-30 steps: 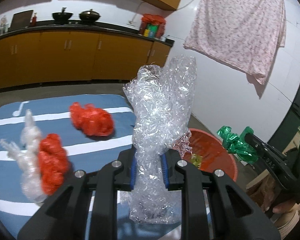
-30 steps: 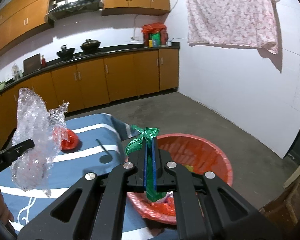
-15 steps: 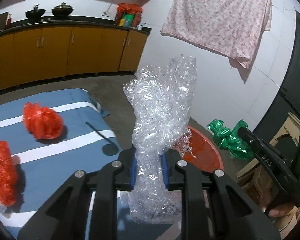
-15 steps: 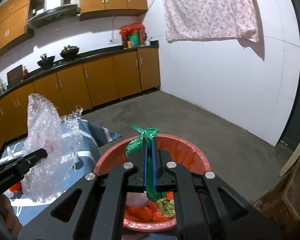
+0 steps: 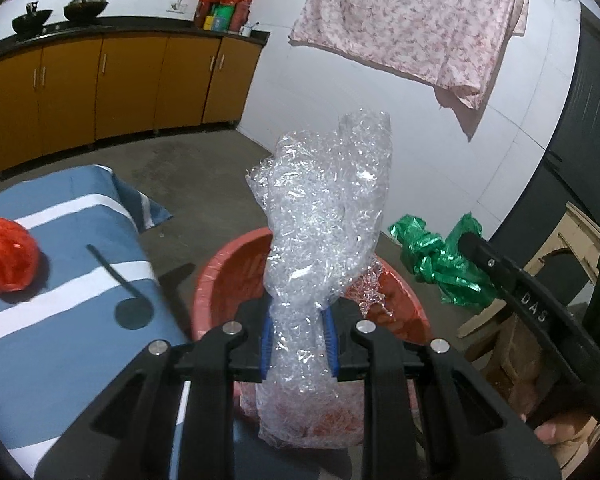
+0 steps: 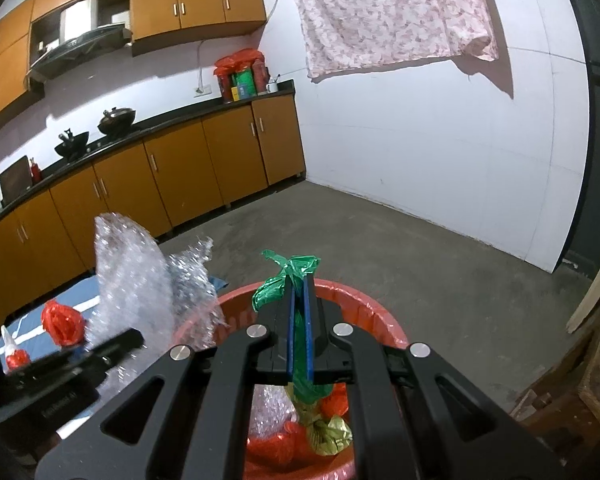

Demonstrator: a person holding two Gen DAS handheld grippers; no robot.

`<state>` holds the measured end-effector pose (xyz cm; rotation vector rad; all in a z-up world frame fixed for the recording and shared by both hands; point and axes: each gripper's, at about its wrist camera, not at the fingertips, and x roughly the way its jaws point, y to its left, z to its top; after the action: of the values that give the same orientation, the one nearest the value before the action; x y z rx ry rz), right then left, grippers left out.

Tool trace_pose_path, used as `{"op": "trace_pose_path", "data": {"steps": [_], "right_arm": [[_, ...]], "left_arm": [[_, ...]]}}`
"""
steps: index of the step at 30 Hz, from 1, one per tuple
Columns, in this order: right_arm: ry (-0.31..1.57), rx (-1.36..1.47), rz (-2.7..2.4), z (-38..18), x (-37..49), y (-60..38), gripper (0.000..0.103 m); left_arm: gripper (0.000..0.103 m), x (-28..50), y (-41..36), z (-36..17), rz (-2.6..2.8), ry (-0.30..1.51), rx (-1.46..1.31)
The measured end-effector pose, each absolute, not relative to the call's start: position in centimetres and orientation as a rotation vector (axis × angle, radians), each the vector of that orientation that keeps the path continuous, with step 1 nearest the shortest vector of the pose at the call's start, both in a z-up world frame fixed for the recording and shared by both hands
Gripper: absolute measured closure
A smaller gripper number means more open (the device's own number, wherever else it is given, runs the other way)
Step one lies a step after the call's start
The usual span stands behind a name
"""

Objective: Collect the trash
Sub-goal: 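Carry the bubble wrap and green bag over the basket and open both tools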

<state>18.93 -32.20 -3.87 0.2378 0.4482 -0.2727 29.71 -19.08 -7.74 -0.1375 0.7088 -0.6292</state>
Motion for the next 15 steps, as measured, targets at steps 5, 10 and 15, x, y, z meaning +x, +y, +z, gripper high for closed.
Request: {"op": "trace_pose_path", "data": {"steps": [5, 10, 15], "right_arm": [[0.469, 0.269, -0.253, -4.8, 19.5, -32.6, 0.069], [0.471, 0.289, -0.282, -5.5, 18.8, -32.7, 0.034], [0.455, 0.237, -0.327, -5.5, 17.2, -31.4, 0.011]], "left_arm": [[0.051, 30.2, -19.2, -8.9, -0.607, 0.722, -0.142], [0.041, 30.4, -17.3, -9.6, -0.566, 0.744, -0.163], [0.028, 28.8, -14.1, -9.3, -0.5, 0.736, -0.158]]}}
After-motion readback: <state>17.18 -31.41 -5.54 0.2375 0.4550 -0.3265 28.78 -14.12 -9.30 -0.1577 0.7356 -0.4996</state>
